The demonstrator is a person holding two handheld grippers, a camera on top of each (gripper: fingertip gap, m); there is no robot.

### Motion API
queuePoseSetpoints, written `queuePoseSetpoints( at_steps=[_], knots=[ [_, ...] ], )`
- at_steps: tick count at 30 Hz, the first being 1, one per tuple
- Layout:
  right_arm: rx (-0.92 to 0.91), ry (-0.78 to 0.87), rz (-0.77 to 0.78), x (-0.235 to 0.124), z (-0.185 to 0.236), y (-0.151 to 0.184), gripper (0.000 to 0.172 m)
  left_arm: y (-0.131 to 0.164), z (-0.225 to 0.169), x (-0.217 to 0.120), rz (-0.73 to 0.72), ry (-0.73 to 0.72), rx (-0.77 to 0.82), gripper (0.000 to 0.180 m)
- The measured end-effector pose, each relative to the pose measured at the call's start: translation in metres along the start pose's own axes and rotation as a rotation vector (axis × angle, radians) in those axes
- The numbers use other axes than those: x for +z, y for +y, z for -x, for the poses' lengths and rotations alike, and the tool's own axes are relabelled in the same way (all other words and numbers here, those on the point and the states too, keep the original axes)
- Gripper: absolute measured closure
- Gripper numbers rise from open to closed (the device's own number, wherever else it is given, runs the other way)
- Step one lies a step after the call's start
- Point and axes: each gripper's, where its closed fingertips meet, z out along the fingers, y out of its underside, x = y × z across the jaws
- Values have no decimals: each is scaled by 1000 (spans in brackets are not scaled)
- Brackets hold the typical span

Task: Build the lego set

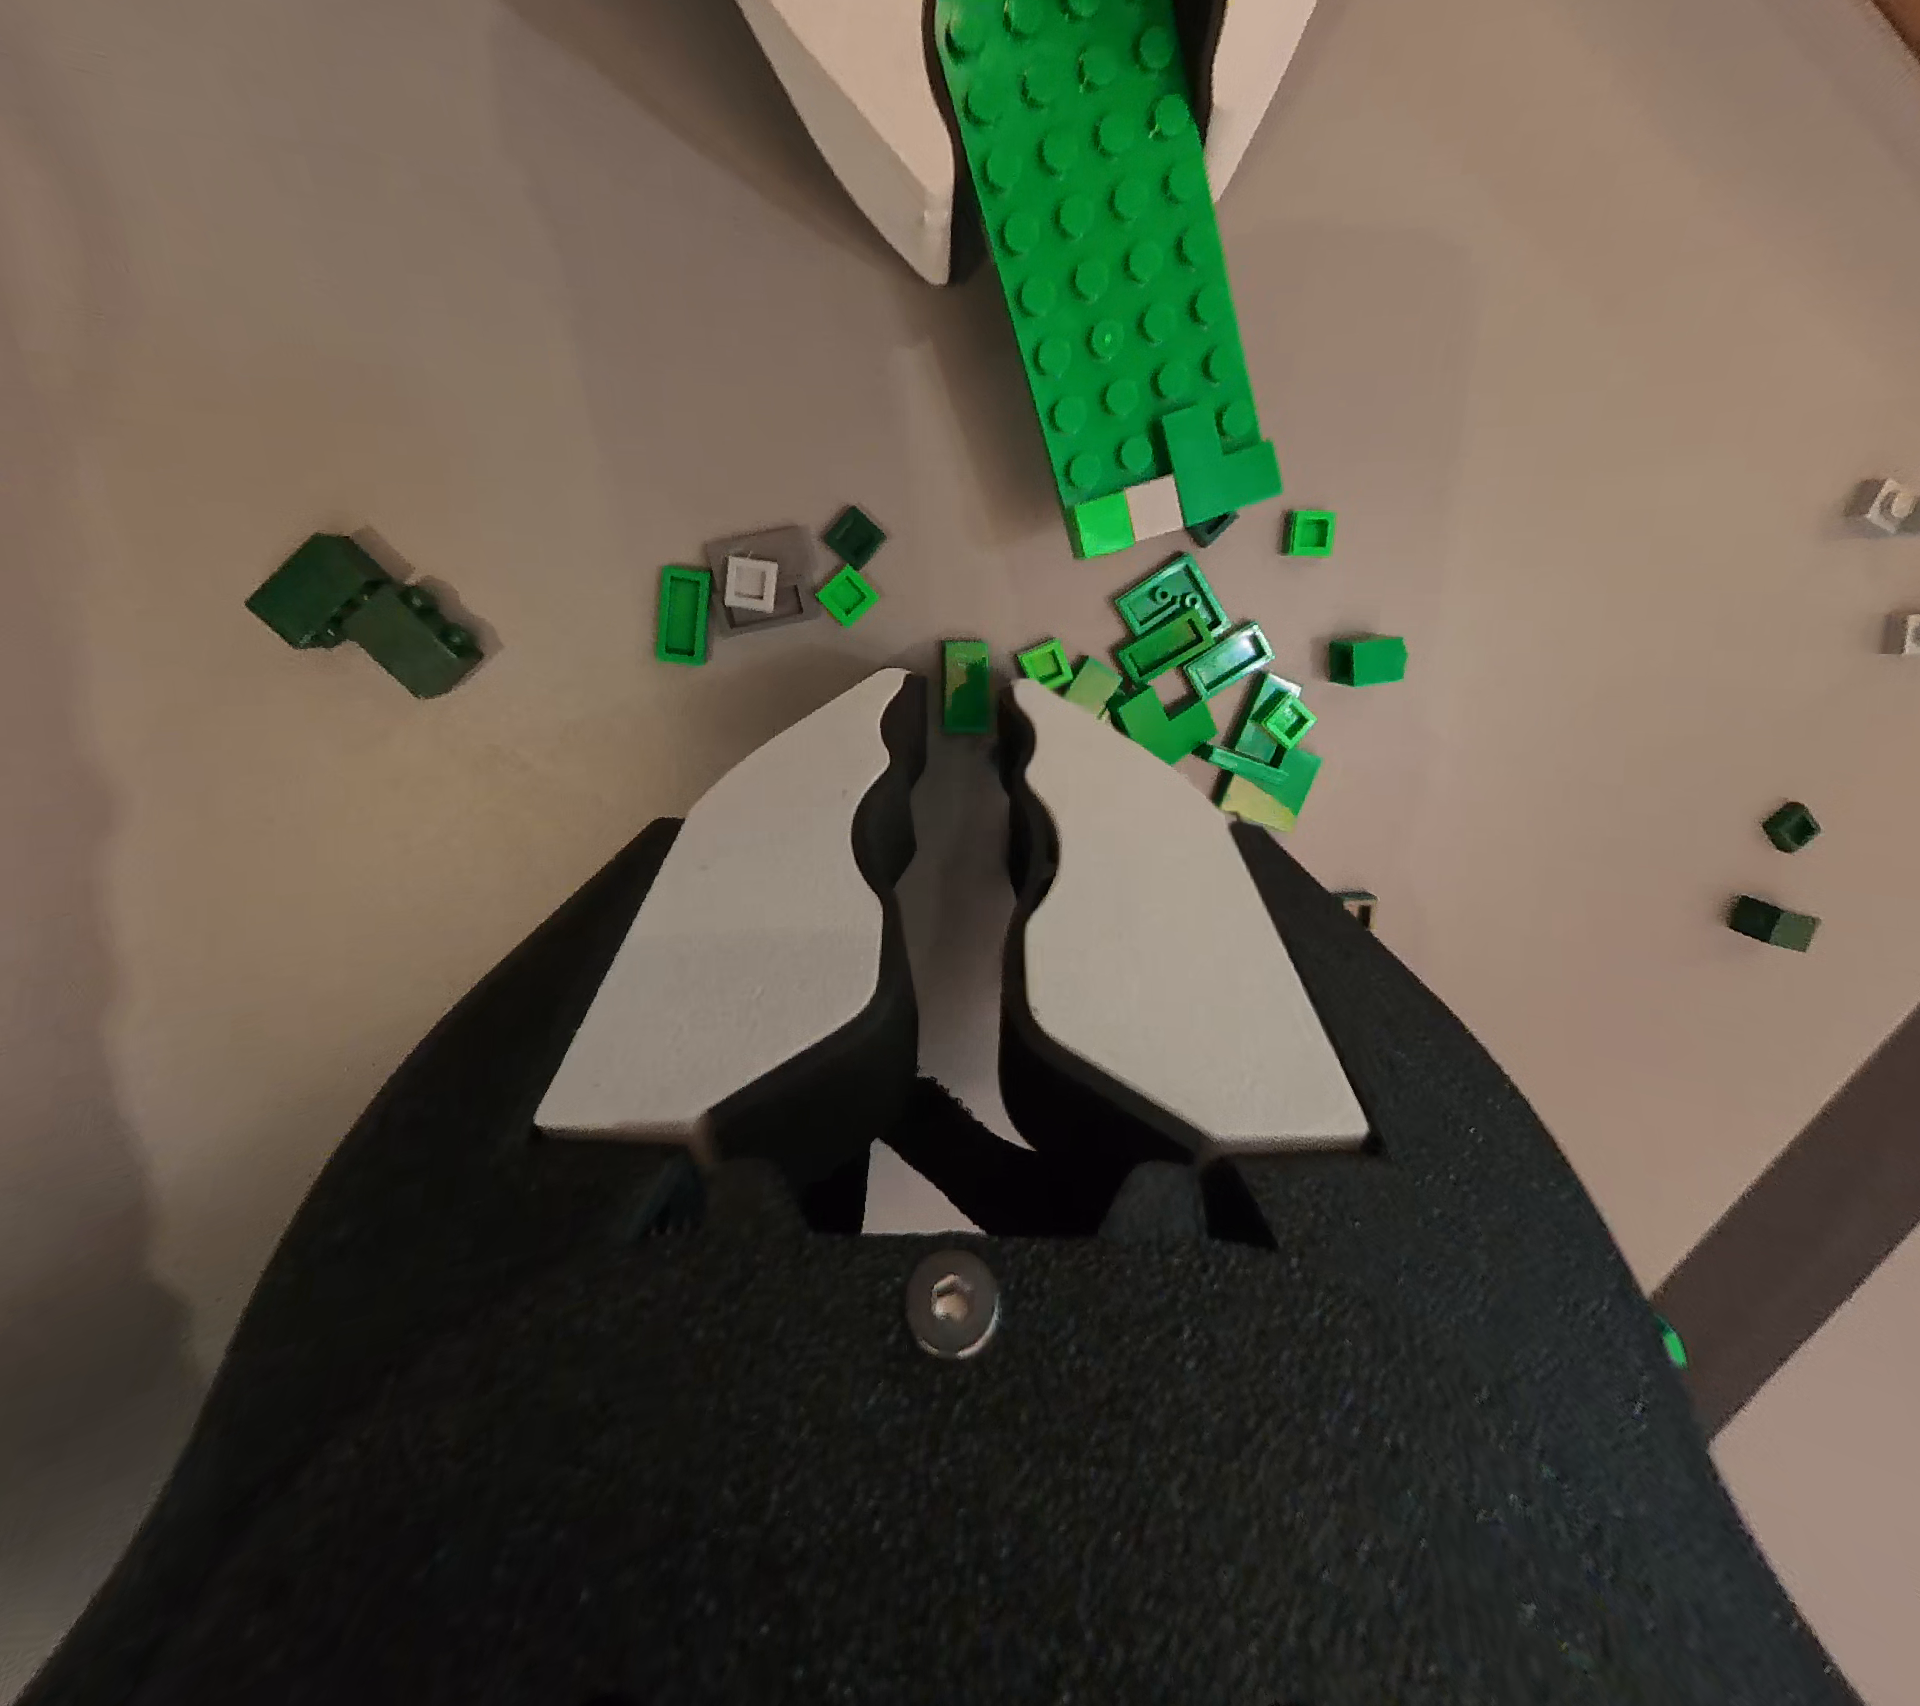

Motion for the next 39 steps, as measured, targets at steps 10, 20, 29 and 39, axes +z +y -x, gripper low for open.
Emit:
queuePoseSetpoints(
  at_steps=[10,20,29,39],
  knots=[
    [411,158,-128,-21,-21,-24,165,-4,4,6,4,-99,-116,145],
    [544,275,-123,-18,-29,-33,165,-5,3,6,14,-128,-105,145],
    [548,306,-79,-12,-30,-33,165,-6,2,6,20,-129,-84,145],
    [427,317,-127,-21,-21,-36,143,-5,-3,5,27,-89,-57,144]
  ],
)
